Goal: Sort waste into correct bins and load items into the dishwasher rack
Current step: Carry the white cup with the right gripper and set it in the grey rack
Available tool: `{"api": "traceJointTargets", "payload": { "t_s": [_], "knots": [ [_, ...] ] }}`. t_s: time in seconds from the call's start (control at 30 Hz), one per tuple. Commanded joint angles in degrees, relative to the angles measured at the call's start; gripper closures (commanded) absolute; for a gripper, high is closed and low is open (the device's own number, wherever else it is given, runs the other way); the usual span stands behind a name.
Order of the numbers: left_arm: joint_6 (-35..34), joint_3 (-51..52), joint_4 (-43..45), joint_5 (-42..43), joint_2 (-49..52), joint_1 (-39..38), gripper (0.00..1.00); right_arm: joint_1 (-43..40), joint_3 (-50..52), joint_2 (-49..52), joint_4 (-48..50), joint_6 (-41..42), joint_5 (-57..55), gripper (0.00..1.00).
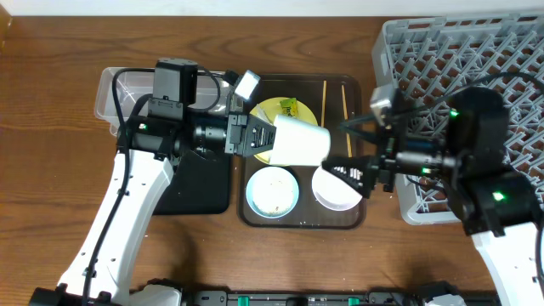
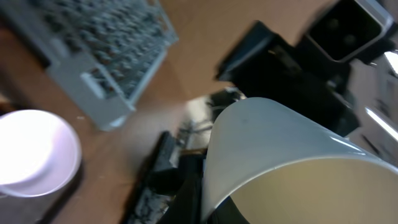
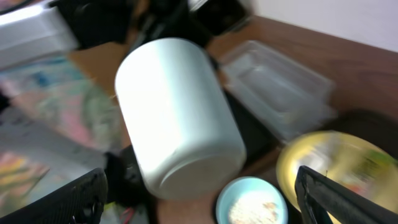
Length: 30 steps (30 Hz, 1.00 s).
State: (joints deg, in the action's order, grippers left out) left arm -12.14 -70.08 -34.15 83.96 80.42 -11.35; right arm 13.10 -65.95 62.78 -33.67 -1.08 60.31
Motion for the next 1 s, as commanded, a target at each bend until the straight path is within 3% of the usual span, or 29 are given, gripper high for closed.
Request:
{"api": "traceJointTargets", "payload": {
  "t_s": [0.0,0.23,0.37,0.43,0.47,0.53,0.63,0.8,0.97],
  "knots": [
    [1.86,-0.85,-0.07,6.16,-0.07,-0.37,0.94,3.41,-1.01,2.62,2.69,-2.08,5.99,0.06],
    [1.90,-0.81,-0.07,6.14,-0.07,-0.61,0.94,7.06,-1.01,4.46,8.83,0.42,5.95,0.20],
    [1.88,-0.66,-0.07,6.14,-0.07,-0.61,0.93,7.21,-1.01,4.46,9.03,1.36,5.92,0.35],
    [1.88,-0.66,-0.07,6.14,-0.07,-0.61,0.83,7.21,-1.01,4.44,8.90,1.46,5.92,0.43],
    [1.88,-0.66,-0.07,6.01,-0.07,-0.61,0.68,7.10,-1.01,4.37,8.76,1.46,5.64,0.43],
    [1.88,-0.66,-0.07,5.99,-0.07,-0.61,0.48,6.45,-1.03,4.00,7.80,1.46,3.37,0.43],
    [1.86,-0.66,-0.09,5.38,-0.07,-0.55,0.35,3.63,-1.03,1.90,3.67,1.49,-3.85,0.43],
    [1.84,-0.66,-0.33,1.84,-0.07,-0.55,0.29,-5.68,-1.03,-5.16,-5.90,7.04,-20.98,0.45],
    [1.84,-0.66,-0.33,0.17,-0.07,-0.57,0.28,-15.52,-1.03,-11.06,-20.68,16.57,-52.54,0.47]
  ]
}}
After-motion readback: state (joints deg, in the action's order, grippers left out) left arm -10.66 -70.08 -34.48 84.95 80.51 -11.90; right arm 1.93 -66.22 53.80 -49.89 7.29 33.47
